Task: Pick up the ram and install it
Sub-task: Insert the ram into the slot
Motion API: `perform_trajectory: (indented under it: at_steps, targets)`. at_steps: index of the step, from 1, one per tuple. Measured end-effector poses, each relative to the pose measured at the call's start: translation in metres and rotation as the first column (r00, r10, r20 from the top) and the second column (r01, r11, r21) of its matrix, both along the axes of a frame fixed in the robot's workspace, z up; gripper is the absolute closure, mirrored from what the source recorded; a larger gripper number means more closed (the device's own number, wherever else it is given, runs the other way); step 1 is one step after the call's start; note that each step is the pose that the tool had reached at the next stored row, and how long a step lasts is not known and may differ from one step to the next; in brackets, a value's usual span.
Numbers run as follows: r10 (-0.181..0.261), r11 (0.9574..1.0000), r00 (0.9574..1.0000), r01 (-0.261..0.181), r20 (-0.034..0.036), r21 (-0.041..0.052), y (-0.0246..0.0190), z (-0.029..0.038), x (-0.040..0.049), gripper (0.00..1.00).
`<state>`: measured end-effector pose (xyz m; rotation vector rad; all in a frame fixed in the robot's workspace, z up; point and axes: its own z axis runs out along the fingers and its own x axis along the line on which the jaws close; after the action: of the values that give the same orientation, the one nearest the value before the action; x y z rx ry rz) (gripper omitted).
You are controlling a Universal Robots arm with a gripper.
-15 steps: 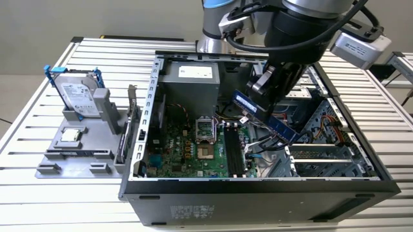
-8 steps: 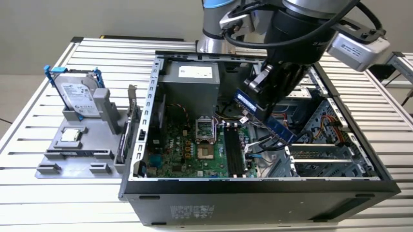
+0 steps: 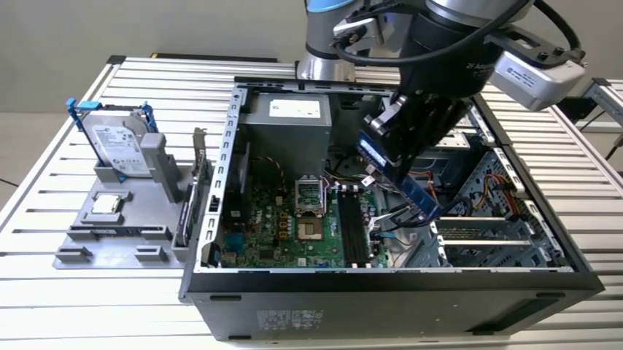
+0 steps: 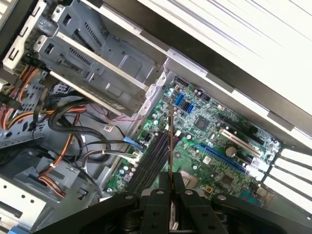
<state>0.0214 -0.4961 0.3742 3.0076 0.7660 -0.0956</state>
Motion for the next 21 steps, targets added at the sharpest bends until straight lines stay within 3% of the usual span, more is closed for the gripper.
perform_trajectory:
  at_steps: [5,10,21]
  targets:
    - [-0.066,0.9978,0.9978,0.066,0.0000,-0.0001,0.0000,-0.0001,0.0000,1.00]
    - [-0.133,0.9911,0.9911,0.133,0.0000,0.0000,0.0000,-0.0002,0.0000,1.00]
    - [-0.264,0.9646,0.9646,0.264,0.0001,-0.0001,0.0000,-0.0004,0.0000,1.00]
